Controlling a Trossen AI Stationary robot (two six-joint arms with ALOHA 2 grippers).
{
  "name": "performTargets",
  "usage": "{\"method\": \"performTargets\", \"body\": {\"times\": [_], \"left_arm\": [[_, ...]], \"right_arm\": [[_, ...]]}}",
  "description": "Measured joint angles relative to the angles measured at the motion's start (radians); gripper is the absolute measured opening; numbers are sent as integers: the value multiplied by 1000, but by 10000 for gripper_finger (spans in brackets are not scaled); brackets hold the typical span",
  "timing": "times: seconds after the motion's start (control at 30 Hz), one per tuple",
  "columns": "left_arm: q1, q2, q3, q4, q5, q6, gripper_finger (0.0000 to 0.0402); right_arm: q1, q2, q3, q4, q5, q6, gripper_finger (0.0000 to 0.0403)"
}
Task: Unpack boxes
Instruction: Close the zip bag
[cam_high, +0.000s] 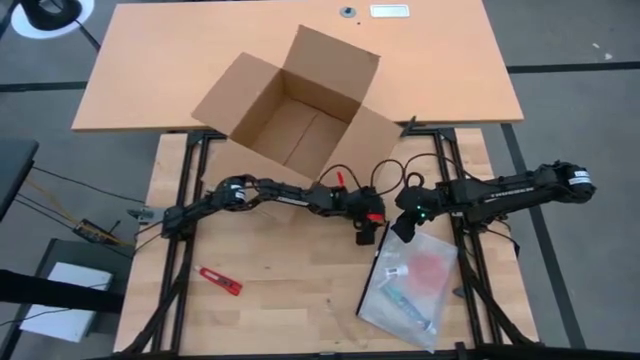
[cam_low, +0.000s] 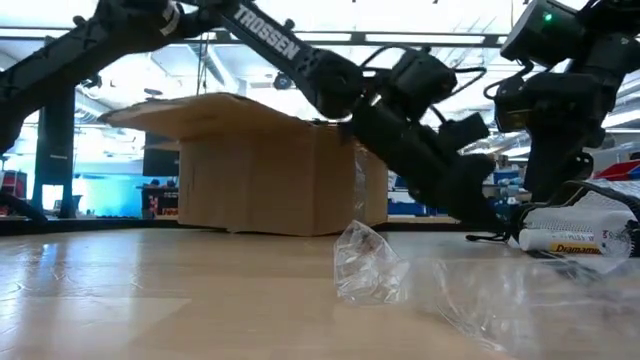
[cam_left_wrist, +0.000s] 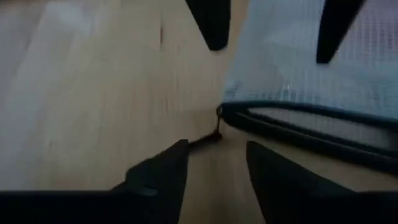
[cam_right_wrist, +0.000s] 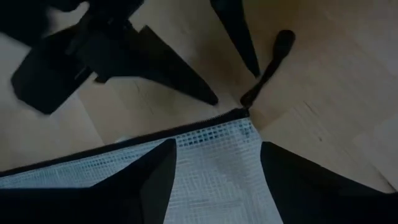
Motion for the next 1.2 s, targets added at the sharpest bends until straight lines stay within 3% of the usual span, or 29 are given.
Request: {"method": "performTargets", "body": {"times": [0.17,0.37,0.47,0.6,0.7,1.07,1.2], "left_arm": [[-1,61,21,102,4,20,198],[-1,93,21,203,12,47,186],[-2,93,21,200,6,85,152],[-3,89,21,191,3,109,65],[-1,75,37,129,-20,101,14],[-35,6,288,-258,-25,156,11],[-47,5,318,-283,-28,157,11]], "right_arm": [[1,0,0,4,-2,26,240],[1,0,0,7,-2,34,238],[1,0,0,8,-2,28,237],[1,0,0,10,-1,24,231],[-1,-13,11,-5,-16,3,229],[-75,-195,105,-130,-76,-66,229],[-116,-312,104,-189,-97,-98,229]]}}
